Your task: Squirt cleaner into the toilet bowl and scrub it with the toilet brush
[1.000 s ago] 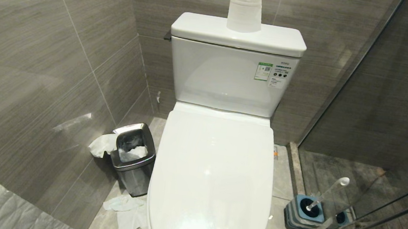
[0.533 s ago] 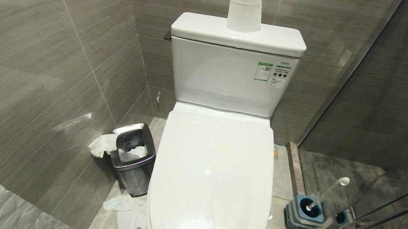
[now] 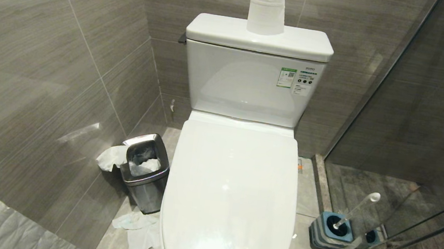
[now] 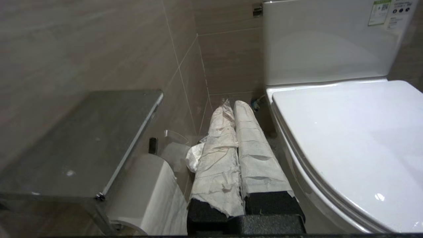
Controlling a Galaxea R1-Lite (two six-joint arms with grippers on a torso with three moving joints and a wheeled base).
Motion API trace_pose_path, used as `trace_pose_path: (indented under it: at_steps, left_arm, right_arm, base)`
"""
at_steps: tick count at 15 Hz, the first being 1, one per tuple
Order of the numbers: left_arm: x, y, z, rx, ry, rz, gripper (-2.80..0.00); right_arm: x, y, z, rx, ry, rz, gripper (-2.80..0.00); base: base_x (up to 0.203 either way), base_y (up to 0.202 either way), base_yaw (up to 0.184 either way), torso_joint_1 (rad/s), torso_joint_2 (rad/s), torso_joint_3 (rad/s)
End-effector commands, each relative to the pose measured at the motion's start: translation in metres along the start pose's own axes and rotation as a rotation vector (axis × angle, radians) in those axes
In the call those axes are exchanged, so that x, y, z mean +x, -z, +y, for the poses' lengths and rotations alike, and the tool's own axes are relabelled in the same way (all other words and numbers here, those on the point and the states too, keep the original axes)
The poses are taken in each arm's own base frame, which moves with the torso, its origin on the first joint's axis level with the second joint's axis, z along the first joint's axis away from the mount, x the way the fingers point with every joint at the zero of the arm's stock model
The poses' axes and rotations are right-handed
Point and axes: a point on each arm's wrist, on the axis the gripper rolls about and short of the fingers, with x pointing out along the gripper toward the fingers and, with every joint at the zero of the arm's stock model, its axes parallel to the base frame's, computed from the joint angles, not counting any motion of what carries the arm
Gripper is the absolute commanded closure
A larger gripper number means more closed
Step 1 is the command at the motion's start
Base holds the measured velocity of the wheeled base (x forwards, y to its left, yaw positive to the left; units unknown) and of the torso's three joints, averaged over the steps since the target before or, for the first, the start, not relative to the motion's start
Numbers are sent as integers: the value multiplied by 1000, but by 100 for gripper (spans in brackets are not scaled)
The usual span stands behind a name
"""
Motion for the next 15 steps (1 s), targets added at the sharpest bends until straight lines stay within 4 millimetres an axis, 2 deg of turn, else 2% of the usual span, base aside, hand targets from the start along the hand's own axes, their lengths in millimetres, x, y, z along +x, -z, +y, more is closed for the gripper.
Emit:
trace_pose_path:
  at_steps: [1,9,15]
  left_arm:
    - [0,16,-2,-11,13,71,0]
    - [-6,45,-5,-47,20,370,0]
    - [-6,45,-6,-44,32,365,0]
  right_arm:
    - [0,0,0,-1,-1,0,0]
    - [0,0,0,-1,-1,0,0]
    - [0,0,0,-1,-1,2,0]
  base:
    - [0,0,0,0,0,0]
    - [0,0,0,0,0,0]
    - [0,0,0,0,0,0]
